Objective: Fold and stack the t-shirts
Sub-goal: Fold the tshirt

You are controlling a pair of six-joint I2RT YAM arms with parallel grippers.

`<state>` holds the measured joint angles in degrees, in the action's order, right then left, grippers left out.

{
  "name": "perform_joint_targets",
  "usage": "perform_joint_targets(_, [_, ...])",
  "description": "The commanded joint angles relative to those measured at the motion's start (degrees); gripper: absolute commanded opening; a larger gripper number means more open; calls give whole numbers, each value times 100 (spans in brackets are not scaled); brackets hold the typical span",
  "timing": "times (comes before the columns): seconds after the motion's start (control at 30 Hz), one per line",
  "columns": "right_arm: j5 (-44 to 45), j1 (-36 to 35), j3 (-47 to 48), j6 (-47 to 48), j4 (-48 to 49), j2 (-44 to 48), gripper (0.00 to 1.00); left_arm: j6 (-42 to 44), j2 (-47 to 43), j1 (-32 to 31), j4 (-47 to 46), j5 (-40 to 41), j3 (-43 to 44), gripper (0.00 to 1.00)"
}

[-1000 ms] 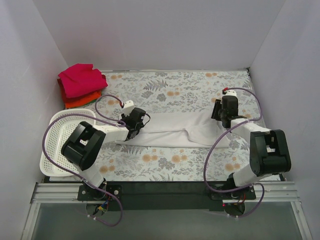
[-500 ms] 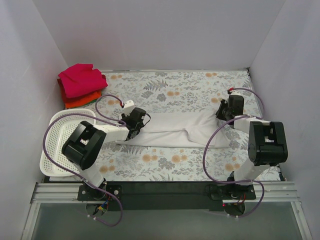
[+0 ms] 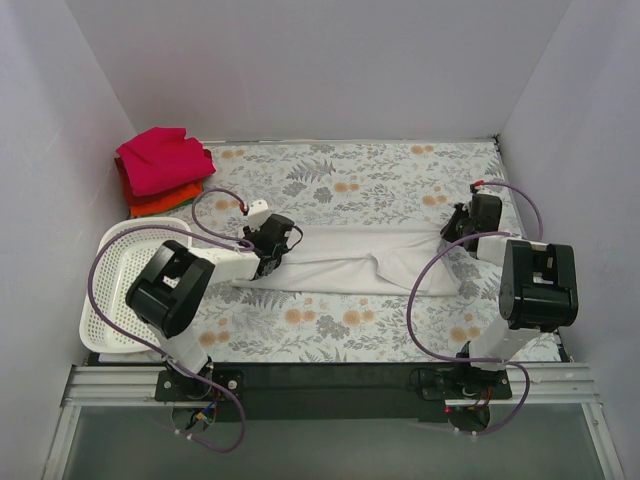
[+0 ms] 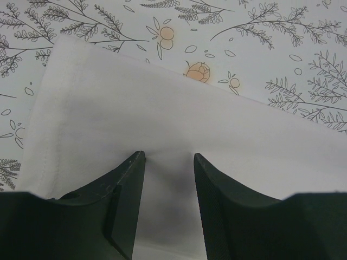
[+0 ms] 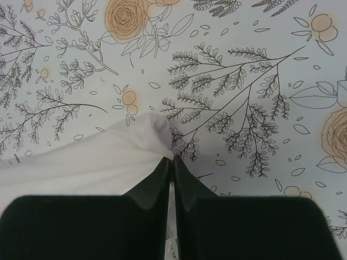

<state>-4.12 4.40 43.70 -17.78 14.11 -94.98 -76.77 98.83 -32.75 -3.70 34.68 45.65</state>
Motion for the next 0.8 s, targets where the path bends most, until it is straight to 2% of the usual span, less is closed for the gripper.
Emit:
perform_joint_targets(0.0, [-89,148,50,-103,171,-12,1,-241,269,15,696,-14,-153,40])
perform_joint_targets(0.23, [-274,140,366,-76,118,-284,1,-575,120,15,792,-83,-381,40])
perform_joint_targets(0.43, [227,-194,779,-15,110,-477,1,-900,49,-29,897,-136,-636,40])
perform_joint_targets(0.53, [385,-361,1104,-50,118,-626,1,-1128,-108,-161,1029,-145,-811,40])
perform_joint_targets(0.77, [1158,-949,1615,90,118,-759,2,-1717,-583,-942,1547,4,-1128,40])
